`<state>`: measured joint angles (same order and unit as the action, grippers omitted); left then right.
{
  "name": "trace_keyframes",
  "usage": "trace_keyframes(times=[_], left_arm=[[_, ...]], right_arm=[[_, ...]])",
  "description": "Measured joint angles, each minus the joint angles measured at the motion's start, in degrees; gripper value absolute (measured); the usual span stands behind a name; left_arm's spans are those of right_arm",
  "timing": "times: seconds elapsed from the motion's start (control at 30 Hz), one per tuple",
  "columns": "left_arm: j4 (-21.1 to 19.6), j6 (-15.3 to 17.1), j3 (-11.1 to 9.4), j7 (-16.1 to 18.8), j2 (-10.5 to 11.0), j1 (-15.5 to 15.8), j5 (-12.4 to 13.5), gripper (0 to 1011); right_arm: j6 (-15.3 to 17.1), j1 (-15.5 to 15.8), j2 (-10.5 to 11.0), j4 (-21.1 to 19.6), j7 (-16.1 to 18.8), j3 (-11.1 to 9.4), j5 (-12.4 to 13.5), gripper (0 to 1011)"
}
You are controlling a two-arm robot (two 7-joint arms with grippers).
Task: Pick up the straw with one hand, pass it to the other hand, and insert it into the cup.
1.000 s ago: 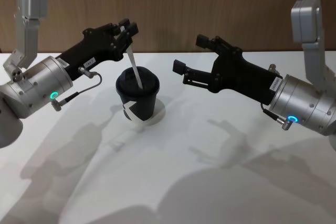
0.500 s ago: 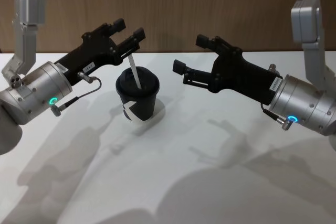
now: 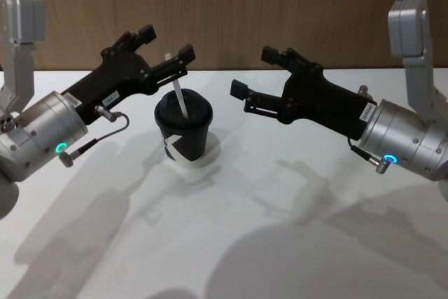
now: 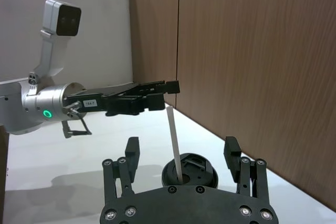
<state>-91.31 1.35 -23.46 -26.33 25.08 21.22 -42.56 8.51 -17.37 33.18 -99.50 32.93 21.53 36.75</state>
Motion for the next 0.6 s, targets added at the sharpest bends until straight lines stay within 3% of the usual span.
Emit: trace_keyframes(times=[0.6], left_arm=[[-8.6,0.2,2.9,3.7,2.8,-8.6,-0.8,1003]], right_arm=[[0.0,0.3,0.2,-0.1,-0.3,0.0,0.1,1001]])
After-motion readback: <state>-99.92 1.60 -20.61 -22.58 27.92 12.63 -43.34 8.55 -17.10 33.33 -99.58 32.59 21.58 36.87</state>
